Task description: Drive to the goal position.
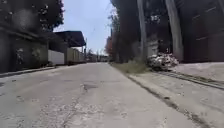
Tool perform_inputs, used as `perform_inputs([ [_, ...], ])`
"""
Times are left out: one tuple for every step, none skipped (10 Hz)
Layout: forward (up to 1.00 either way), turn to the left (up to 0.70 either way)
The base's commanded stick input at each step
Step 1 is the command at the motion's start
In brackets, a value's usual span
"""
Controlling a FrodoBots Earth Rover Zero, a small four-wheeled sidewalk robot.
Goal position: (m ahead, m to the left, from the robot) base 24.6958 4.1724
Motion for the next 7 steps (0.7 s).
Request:
perform_inputs([
  [1.0, 0.0],
  [1.0, 0.0],
  [1.0, 0.0],
  [1.0, 0.0],
  [1.0, 0.0],
  [1.0, 0.0],
  [1.0, 0.0],
])
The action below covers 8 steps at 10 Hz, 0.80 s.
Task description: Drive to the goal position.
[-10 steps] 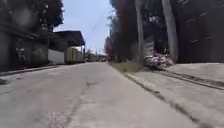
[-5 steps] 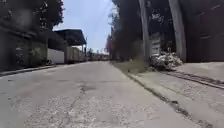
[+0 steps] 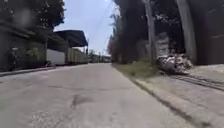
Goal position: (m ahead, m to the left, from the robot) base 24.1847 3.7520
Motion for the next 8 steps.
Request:
perform_inputs([
  [1.0, 0.0],
  [1.0, 0.0],
  [1.0, 0.0],
  [1.0, 0.0],
  [1.0, 0.0],
  [1.0, 0.0],
  [1.0, 0.0],
  [1.0, 0.0],
])
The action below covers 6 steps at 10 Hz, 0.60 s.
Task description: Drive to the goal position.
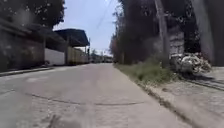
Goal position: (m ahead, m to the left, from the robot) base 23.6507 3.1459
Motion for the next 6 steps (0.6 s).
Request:
perform_inputs([
  [1.0, 0.0],
  [1.0, 0.0],
  [1.0, 0.0],
  [1.0, 0.0],
  [1.0, 0.0],
  [1.0, 0.0],
])
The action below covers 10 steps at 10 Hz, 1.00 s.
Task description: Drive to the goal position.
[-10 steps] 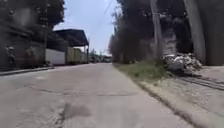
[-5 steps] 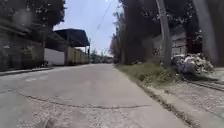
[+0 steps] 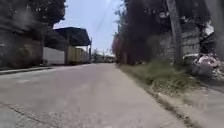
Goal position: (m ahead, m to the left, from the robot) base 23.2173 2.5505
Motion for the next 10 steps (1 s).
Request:
perform_inputs([
  [1.0, 0.0],
  [1.0, 0.0],
  [1.0, 0.0],
  [1.0, 0.0],
  [1.0, 0.0],
  [1.0, 0.0],
  [1.0, 0.0],
  [1.0, 0.0],
  [1.0, 0.0],
  [1.0, 0.0],
])
